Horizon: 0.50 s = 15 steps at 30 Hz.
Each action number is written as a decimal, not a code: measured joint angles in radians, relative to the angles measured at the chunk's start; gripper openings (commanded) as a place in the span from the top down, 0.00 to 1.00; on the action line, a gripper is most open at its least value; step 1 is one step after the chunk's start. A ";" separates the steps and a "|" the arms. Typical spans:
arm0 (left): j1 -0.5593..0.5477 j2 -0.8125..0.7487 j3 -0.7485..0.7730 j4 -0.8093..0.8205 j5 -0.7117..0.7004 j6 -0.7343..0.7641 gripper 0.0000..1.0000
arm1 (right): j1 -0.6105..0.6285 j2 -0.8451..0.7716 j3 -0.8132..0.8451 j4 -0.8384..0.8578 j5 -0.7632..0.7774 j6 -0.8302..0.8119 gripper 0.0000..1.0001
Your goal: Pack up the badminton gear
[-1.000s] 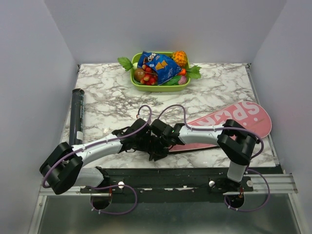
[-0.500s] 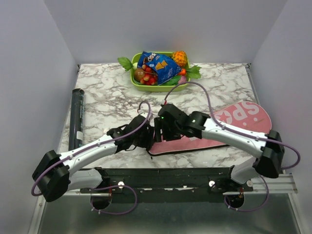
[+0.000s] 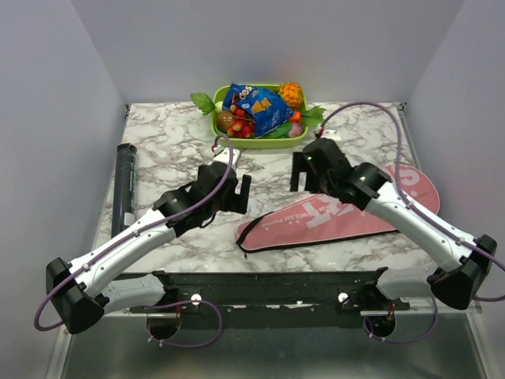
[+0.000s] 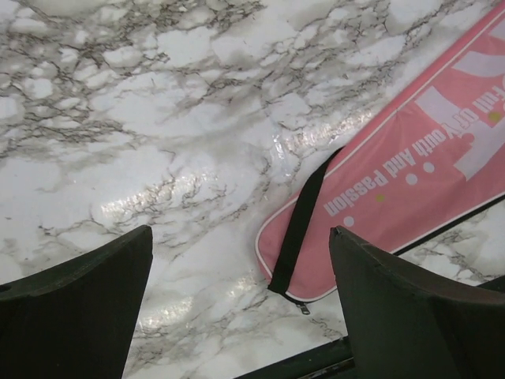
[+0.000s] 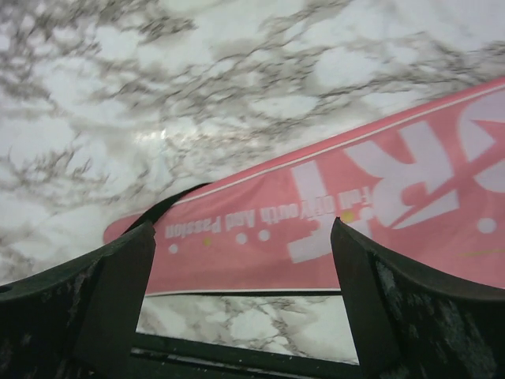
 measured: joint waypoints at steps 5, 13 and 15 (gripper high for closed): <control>0.027 0.001 0.053 -0.029 -0.041 0.042 0.01 | -0.138 -0.116 -0.049 -0.007 0.059 -0.018 0.00; 0.145 -0.007 0.100 -0.040 -0.053 0.097 0.01 | -0.166 -0.142 -0.059 -0.015 0.105 -0.016 0.00; 0.161 -0.015 0.111 -0.045 -0.053 0.109 0.01 | -0.166 -0.135 -0.059 -0.016 0.109 -0.015 0.00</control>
